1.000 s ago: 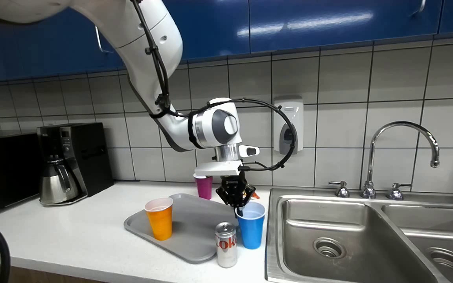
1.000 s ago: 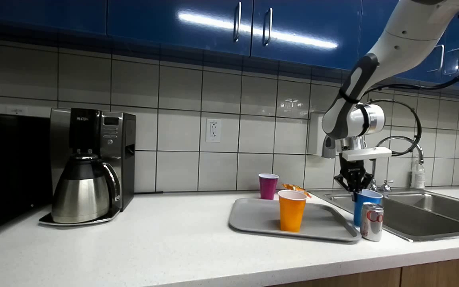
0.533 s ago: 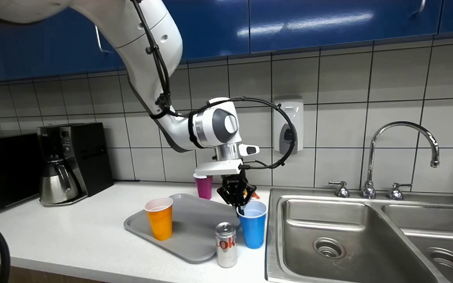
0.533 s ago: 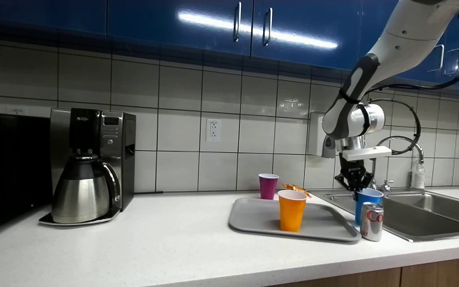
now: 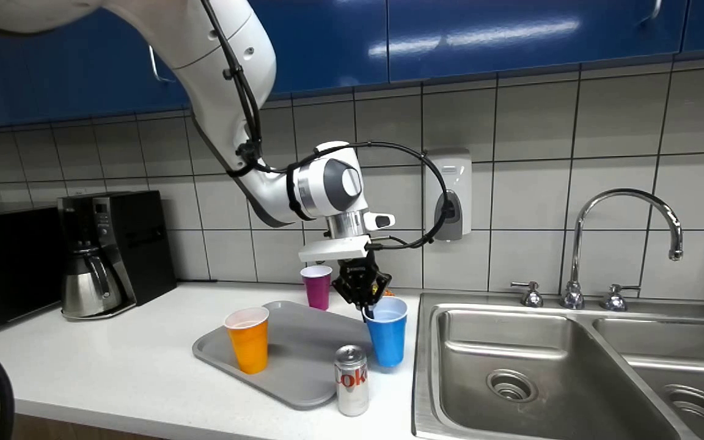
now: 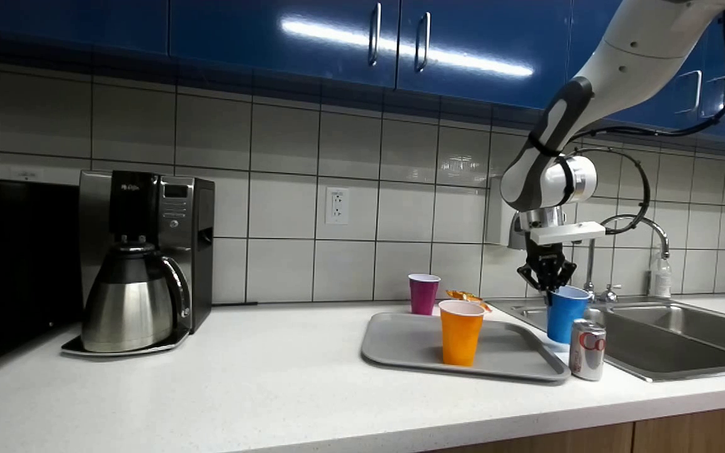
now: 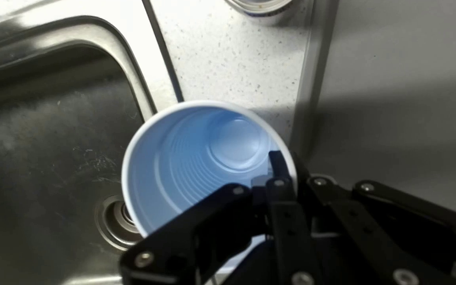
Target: Put the cups on the tray
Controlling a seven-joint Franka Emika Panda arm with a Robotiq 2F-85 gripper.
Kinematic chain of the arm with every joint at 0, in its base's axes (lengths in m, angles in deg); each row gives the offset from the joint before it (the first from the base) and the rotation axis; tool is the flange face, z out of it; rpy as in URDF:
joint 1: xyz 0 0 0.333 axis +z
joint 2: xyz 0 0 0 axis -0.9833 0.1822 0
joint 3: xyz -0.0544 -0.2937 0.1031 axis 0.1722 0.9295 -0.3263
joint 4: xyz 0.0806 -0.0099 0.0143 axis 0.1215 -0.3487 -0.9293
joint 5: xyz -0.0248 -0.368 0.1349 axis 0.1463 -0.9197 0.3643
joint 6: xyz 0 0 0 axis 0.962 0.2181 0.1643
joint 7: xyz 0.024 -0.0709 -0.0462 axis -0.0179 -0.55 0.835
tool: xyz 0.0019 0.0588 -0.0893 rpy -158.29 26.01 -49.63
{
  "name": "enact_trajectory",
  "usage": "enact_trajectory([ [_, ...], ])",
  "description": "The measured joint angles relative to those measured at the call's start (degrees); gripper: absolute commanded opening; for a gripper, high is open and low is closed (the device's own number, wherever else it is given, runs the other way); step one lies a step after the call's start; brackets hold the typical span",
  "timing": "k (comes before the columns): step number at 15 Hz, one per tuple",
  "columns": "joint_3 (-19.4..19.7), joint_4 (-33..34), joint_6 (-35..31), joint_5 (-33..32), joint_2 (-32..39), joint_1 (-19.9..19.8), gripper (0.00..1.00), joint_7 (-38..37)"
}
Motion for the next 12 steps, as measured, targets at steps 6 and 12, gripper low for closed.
enact_trajectory([
  [6, -1.77, 0.57, 0.07, 0.0, -0.47, 2.01, 0.01, -0.02],
  [12, -3.71, 0.58, 0.29, 0.01, -1.03, 3.51, 0.01, -0.02],
])
